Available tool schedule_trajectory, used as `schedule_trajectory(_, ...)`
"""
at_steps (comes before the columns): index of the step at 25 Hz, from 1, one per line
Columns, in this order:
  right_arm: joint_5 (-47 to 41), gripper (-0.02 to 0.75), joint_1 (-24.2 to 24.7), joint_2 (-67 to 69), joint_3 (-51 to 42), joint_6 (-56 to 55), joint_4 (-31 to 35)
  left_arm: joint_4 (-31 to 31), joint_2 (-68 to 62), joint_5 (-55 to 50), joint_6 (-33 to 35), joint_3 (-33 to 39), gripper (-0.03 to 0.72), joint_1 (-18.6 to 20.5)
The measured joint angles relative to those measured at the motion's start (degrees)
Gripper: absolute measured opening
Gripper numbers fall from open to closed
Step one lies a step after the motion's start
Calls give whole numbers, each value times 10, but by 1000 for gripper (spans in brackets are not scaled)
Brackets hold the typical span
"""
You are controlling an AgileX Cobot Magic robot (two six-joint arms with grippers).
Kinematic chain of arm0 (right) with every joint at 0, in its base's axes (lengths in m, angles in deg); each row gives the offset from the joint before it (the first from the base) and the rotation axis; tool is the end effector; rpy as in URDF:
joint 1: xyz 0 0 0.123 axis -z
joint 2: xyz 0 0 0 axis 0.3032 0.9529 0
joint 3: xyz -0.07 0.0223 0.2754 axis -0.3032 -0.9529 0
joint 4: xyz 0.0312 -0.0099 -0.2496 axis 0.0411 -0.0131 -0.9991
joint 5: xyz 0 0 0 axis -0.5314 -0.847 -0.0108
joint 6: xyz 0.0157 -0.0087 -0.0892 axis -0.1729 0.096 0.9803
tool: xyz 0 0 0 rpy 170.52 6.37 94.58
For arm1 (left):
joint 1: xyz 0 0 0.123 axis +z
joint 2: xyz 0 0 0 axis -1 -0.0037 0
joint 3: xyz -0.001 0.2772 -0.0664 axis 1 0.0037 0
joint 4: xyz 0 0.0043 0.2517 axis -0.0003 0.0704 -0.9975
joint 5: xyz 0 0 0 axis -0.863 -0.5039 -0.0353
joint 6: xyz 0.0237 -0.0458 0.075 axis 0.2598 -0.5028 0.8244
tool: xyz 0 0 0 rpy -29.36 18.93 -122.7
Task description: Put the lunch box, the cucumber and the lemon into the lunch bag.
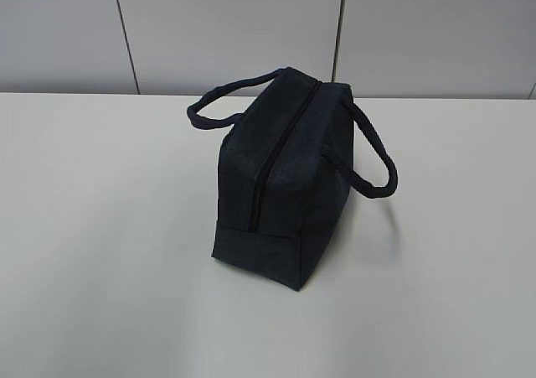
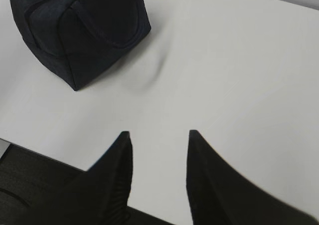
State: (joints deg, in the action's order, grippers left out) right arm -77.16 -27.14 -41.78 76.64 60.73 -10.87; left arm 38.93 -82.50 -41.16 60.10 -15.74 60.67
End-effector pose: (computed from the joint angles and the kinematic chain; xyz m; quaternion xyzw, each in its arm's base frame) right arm 0.0366 0.0115 0.3720 -0.1386 0.8848 0.0370 0.4434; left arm 0.1527 -0.1001 0.4208 0.2503 0.9114 -0.1503 0.2899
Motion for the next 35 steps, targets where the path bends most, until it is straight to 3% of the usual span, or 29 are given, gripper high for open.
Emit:
schedule_trajectory(14, -23, 278, 0, -74, -14, -13, 15, 3, 194, 68, -2, 181, 302, 0)
schedule_trajectory(23, -21, 426, 0, -74, -17, -16, 25, 3, 317, 98, -2, 304, 302, 0)
schedule_trajectory(35, -12, 443, 0, -125, -121, -1, 25, 1, 465, 100, -1, 426, 302, 0)
